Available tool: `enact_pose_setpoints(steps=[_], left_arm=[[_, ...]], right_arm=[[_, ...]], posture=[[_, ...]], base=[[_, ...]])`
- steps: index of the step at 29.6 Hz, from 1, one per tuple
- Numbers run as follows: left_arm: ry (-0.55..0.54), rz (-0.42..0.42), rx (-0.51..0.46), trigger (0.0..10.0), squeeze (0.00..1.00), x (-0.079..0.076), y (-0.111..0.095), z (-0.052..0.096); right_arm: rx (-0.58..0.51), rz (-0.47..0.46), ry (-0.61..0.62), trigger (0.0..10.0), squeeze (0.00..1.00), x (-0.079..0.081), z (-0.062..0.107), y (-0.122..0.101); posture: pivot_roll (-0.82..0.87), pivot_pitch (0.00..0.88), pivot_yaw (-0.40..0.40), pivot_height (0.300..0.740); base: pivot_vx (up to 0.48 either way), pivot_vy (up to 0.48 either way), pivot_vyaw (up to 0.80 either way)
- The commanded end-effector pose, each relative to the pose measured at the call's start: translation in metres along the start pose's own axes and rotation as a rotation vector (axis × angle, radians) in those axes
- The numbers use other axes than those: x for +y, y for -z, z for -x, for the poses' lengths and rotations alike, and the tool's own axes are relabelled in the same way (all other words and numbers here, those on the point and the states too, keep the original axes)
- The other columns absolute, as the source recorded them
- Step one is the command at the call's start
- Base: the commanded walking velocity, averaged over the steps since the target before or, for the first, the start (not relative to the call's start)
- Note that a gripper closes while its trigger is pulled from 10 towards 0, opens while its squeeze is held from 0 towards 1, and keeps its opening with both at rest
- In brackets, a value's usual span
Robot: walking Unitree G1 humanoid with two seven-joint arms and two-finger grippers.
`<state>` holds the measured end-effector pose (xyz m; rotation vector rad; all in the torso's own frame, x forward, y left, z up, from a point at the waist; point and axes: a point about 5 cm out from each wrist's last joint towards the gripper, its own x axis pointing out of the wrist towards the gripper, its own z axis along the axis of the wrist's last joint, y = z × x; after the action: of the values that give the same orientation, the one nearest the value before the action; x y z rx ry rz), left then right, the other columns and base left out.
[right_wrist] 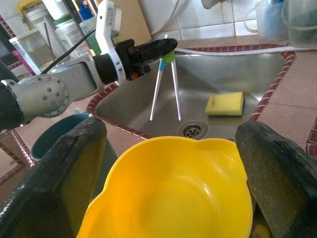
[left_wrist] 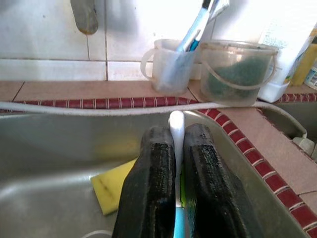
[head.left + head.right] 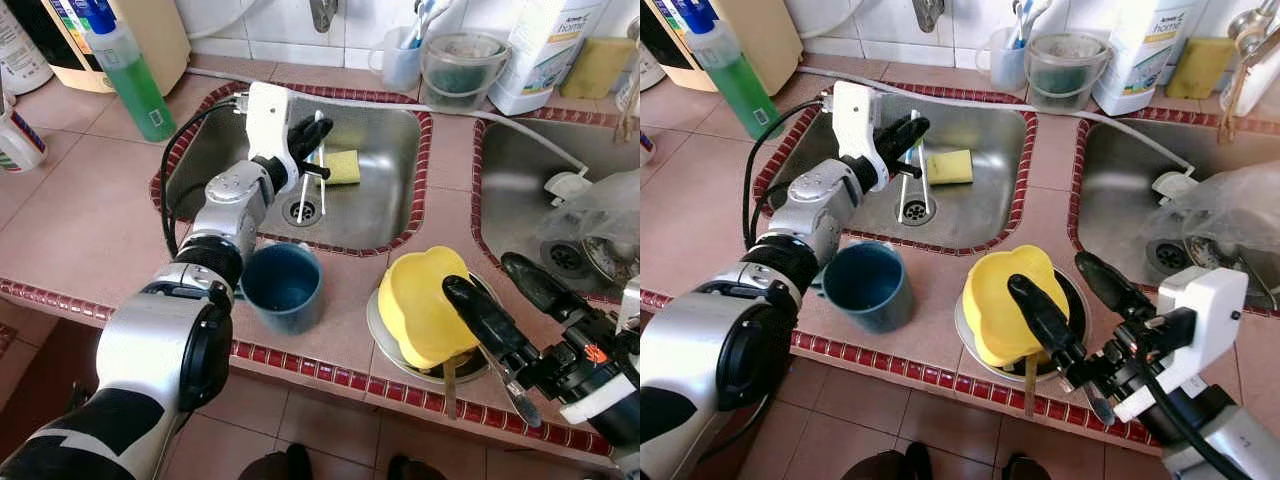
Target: Kitchen organization
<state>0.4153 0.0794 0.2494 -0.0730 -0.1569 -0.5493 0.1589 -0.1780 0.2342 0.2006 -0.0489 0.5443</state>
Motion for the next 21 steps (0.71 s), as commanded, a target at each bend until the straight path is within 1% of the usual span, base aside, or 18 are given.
enact_pose_setpoints(steps=[1,5,10,13,21], left_arm=[[0.001,-0.021,-0.006,10.0,0.0,0.0037,-0.0061,-0.0002],[0.003,-0.054,0.014,10.0,0.0,0.0054,-0.0054,0.0006],[0.007,-0.065,0.031,10.0,0.0,0.0088,-0.0033,0.0028],[0.034,-0.085,0.045,10.0,0.0,0.0108,-0.0027,0.0047],[0.087,-0.099,0.073,10.0,0.0,0.0133,-0.0028,0.0071]], right_arm=[[-0.017,0.0,-0.019,10.0,0.0,0.0035,0.0013,-0.0034],[-0.024,-0.015,-0.043,10.0,0.0,0.0045,0.0005,-0.0054],[-0.017,-0.023,-0.054,10.0,0.0,0.0055,0.0018,-0.0058],[-0.007,-0.018,-0.06,10.0,0.0,0.0067,0.0025,-0.0055],[0.0,-0.018,-0.065,10.0,0.0,0.008,0.0032,-0.0054]], posture=[[-0.18,0.223,0.106,0.74],[-0.17,0.222,0.103,0.74],[-0.17,0.223,0.101,0.74],[-0.18,0.224,0.1,0.74],[-0.18,0.226,0.103,0.74]], base=[[0.0,0.0,0.0],[0.0,0.0,0.0],[0.0,0.0,0.0],[0.0,0.0,0.0],[0.0,0.0,0.0]])
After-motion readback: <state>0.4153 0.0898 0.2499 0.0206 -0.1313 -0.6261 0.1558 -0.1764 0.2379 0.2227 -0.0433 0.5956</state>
